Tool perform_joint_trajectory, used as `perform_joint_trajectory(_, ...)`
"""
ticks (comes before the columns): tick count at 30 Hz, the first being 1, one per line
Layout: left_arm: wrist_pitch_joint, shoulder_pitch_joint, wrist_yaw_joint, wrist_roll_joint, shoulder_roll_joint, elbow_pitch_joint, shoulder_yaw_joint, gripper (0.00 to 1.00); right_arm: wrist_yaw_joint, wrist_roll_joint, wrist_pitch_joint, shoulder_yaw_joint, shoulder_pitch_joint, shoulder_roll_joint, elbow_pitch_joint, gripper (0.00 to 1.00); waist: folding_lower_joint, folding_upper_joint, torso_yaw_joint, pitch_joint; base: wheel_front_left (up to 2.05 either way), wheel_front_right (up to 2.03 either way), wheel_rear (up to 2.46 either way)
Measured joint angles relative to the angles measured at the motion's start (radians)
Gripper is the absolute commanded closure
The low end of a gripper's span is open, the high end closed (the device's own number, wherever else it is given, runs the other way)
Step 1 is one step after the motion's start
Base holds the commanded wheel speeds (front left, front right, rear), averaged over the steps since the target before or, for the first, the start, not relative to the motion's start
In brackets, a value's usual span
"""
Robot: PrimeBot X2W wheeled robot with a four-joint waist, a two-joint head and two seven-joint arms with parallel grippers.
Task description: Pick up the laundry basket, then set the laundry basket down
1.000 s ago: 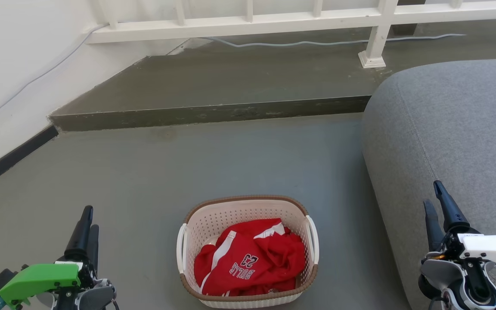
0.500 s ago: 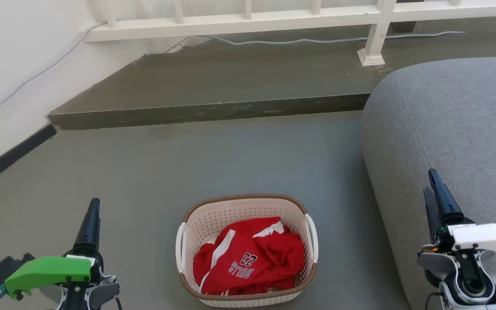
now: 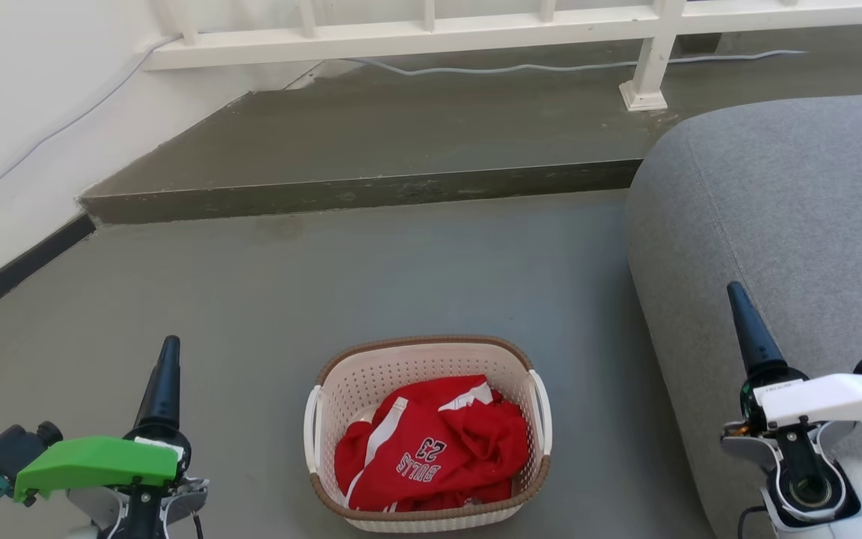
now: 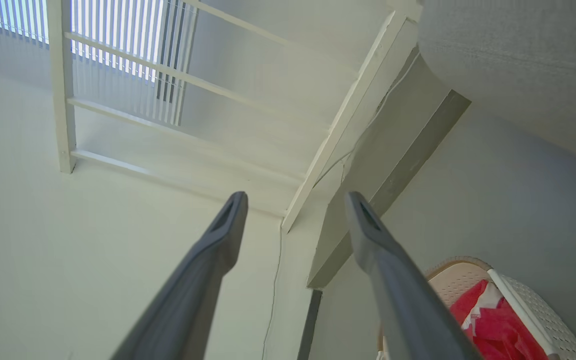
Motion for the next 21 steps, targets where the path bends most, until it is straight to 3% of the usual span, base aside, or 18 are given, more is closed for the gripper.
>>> perform_joint_trajectory(14, -0.047, -0.003, 0.000, 0.288, 0.020, -0.025, -0.023, 0.00, -0.002, -0.277, -0.047, 0.023, -0.023, -0.025, -0.011, 0.00, 0.0000, 0.0000, -0.002, 0.007, 0.00, 0.00, 0.00)
perform_joint_trajectory(21, -0.074, -0.005, 0.009, 0.441, 0.021, -0.033, -0.032, 0.00, -0.019, -0.401, -0.072, 0.042, -0.031, -0.025, -0.021, 0.00, 0.0000, 0.0000, -0.003, 0.012, 0.00, 0.00, 0.00)
